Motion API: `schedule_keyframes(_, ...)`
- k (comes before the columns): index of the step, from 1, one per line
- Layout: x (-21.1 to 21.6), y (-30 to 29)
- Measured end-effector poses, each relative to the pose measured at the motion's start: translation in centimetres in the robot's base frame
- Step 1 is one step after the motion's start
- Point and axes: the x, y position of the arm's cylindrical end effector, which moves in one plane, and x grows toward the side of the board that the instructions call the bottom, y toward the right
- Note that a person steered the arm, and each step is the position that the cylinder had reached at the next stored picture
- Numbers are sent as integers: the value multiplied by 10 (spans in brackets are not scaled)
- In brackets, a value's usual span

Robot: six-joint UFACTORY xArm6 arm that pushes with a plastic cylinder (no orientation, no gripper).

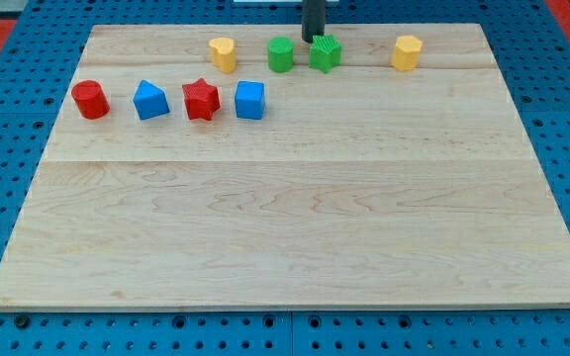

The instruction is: Push the green star and blue cube towards the right side of the board

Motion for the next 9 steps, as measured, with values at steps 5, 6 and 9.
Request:
schedule_keyframes(5, 72, 16)
schedule_keyframes(6, 77, 43)
schedule_keyframes(9, 102, 106)
